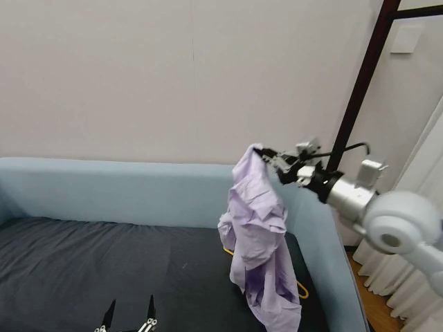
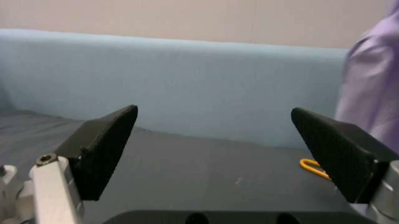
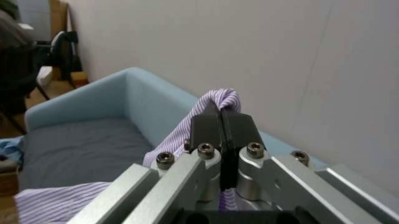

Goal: Pick up the clothes from the sofa and hang them on the clothes hanger.

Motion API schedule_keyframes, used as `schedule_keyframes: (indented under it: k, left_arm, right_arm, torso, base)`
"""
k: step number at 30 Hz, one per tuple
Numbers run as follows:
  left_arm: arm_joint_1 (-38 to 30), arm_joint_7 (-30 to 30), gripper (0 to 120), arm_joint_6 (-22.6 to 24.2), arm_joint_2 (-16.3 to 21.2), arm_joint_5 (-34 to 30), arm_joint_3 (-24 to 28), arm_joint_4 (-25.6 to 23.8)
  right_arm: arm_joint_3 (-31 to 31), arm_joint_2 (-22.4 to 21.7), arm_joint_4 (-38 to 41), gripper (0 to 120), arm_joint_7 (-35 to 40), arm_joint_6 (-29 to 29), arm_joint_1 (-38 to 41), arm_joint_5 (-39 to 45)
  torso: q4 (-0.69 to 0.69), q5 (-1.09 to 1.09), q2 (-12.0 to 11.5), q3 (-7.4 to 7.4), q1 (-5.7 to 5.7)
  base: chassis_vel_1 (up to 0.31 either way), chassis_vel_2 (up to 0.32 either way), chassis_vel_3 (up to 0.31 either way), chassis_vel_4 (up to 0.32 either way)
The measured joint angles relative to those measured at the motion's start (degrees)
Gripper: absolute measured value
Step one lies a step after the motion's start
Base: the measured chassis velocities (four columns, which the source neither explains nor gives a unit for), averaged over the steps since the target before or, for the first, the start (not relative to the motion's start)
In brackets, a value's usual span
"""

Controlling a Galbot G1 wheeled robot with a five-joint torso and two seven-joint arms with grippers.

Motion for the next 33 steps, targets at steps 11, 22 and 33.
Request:
schedule_keyframes:
  k: [11,22,33]
  left_arm:
    - [1.8,-0.5,97,-2.6,-2.5,2.2,-1.2,1.7]
    - [3.1,-0.8,97,-3.8,-6.2,4.2,-0.9,2.4]
    - [4.0,-1.0,97,-3.8,-7.7,5.1,-0.9,1.9]
  right_arm:
    - [-18.9,26.9,-28.3,0,-7.4,7.2,3.5,-19.3]
    - [-23.3,34.6,-51.9,0,-16.8,17.7,6.5,-27.1]
    - [-18.6,39.5,-75.7,0,-21.5,26.4,8.1,-35.8]
  torso:
    - [0.04,-0.03,0.0,0.01,0.01]
    - [-0.01,0.00,0.0,0.00,0.01]
    - [0.00,0.01,0.0,0.00,0.01]
  base:
    - [0.000,0.000,0.000,0.000]
    - [0.000,0.000,0.000,0.000]
    - [0.000,0.000,0.000,0.000]
